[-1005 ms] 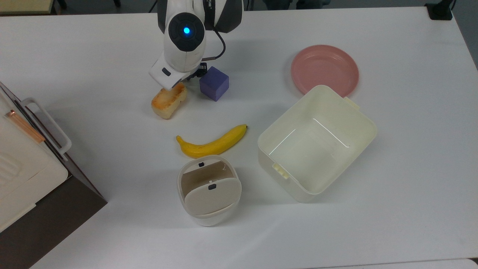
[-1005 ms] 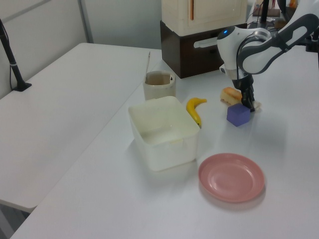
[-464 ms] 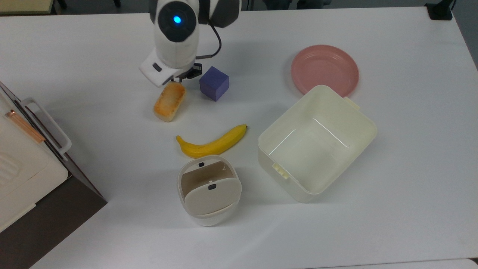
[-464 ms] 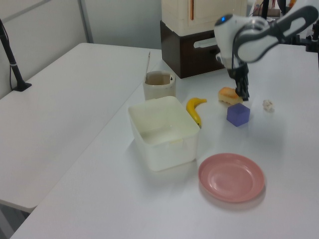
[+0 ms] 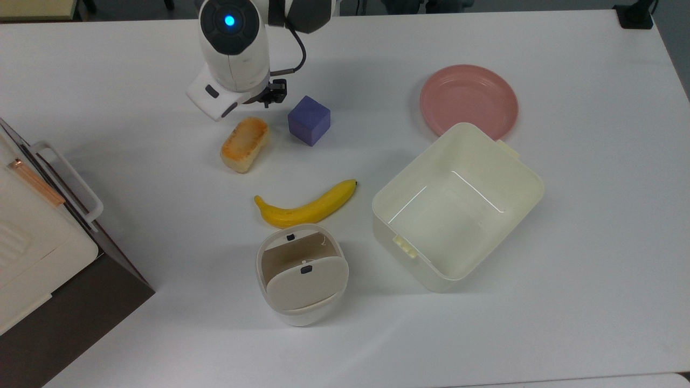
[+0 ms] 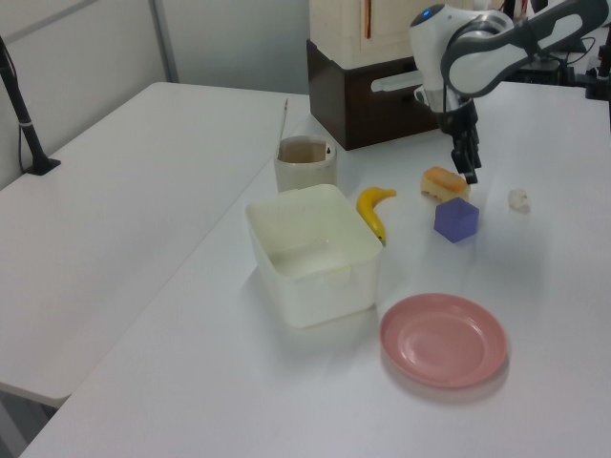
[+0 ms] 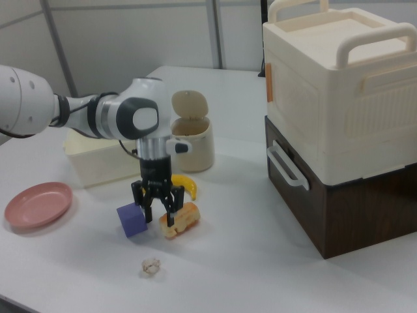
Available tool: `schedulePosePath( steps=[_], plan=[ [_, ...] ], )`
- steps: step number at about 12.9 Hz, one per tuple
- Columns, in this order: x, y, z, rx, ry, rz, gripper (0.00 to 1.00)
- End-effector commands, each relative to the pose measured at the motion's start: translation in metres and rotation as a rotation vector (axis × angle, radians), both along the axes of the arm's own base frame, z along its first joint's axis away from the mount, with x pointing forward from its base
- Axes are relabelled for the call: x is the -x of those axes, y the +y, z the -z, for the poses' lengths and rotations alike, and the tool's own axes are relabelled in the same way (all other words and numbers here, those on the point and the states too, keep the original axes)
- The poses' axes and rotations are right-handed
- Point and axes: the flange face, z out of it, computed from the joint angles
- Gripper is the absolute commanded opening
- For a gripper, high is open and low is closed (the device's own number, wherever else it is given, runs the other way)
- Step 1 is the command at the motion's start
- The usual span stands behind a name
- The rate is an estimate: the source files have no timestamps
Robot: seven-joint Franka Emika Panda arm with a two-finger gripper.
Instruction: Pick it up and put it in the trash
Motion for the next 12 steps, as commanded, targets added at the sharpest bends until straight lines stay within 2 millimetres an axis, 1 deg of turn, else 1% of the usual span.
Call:
schedulePosePath(
  steps=[1,2,3,5,6,8,9,11,12],
  plan=[
    [0.026,0.006,0.028,0.007,0.095,-0.064,1.00],
    [0.033,0.006,0.036,0.012,0.119,-0.070,1.00],
    [0.041,0.013,0.046,0.014,0.145,-0.085,1.00],
    [0.052,0.013,0.059,0.038,0.185,-0.109,0.99],
    [0.057,0.013,0.065,0.049,0.205,-0.122,0.93],
    [0.062,0.010,0.069,0.046,0.227,-0.152,0.72],
    [0.063,0.007,0.069,0.034,0.235,-0.172,0.52],
    [0.063,0.006,0.068,0.031,0.235,-0.176,0.26],
    [0.063,0.004,0.068,0.026,0.239,-0.180,0.10]
  ],
)
